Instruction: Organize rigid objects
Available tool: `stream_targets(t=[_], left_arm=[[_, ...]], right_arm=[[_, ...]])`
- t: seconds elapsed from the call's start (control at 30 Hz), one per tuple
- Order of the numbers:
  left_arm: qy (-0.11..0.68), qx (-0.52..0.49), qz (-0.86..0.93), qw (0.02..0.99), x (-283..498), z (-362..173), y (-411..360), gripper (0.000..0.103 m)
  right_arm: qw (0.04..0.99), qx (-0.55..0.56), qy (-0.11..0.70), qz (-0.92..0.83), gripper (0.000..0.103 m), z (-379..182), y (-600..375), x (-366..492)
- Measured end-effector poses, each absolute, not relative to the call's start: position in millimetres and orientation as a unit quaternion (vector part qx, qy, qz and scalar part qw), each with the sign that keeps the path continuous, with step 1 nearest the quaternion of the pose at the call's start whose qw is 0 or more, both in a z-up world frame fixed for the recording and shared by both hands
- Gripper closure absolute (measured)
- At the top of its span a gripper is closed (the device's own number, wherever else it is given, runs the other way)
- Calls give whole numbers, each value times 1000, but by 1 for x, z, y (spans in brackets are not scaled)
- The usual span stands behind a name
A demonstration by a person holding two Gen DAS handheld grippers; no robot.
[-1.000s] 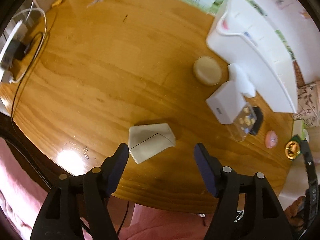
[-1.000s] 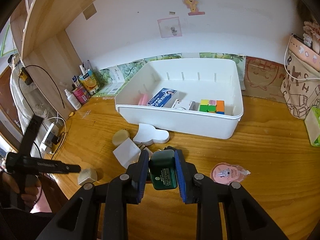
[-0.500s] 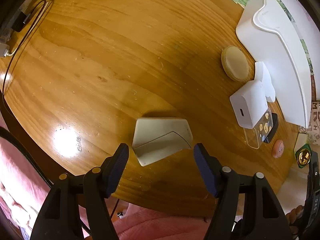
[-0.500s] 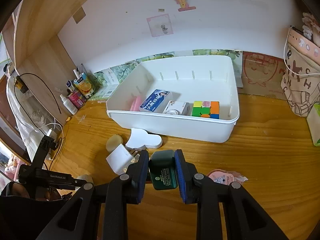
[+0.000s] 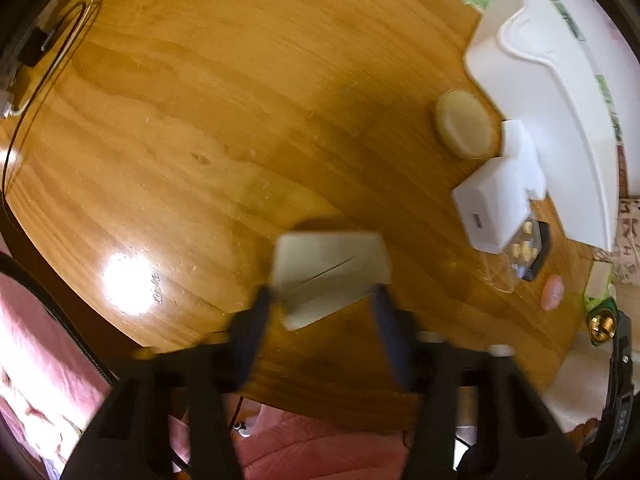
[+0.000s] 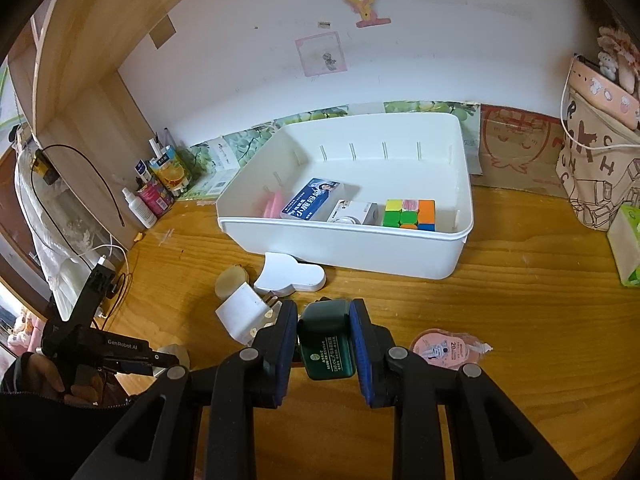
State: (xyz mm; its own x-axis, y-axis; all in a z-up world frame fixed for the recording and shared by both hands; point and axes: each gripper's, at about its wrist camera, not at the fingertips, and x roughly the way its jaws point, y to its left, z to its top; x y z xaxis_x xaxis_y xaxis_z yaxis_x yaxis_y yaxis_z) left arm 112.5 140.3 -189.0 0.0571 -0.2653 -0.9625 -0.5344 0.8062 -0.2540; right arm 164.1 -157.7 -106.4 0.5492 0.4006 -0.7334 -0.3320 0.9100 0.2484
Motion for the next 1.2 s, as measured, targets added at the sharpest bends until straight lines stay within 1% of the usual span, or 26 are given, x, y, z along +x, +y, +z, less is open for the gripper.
stream_targets(t=[0.03,0.17,0.27,0.3,0.4,0.47,0.5,0.53,0.57,0.6,0.63,0.73,0.8,1.2], left_arm=[[679,-294,97,666,113,-185,141,81],[684,-270,101,671,118,-178,143,81],[692,-275,99,660,115,-184,145,80],[694,-279,99,657,113,-187,146,79],[694,-285,100,654,109,-187,147,65],[691,-286,97,657,107,-185,148,64],[690,-287,95,658,107,-184,148,60],[689,-289,94,658,104,-182,150,51],[687,-291,95,659,105,-181,151,47],[685,-292,96,660,104,-181,152,39],[685,-291,96,661,105,-181,152,36],[688,-290,91,659,109,-184,151,31],[690,-291,94,656,113,-187,153,30],[701,-283,90,648,131,-201,149,29]], right_arm=[[880,39,425,209,76,-106,-157,163],[885,34,414,211,76,-100,-152,160],[889,34,403,214,76,-93,-150,158],[891,33,399,215,76,-90,-149,157],[893,32,393,216,76,-86,-148,155],[893,33,392,216,76,-85,-147,154],[893,32,392,217,76,-85,-147,153],[893,32,393,218,76,-85,-147,152],[892,32,394,219,76,-85,-146,152],[892,33,395,219,76,-86,-146,152],[891,33,397,220,76,-86,-145,152],[889,34,398,222,76,-87,-142,152],[889,34,397,224,76,-87,-141,153],[889,34,401,220,76,-90,-142,169]])
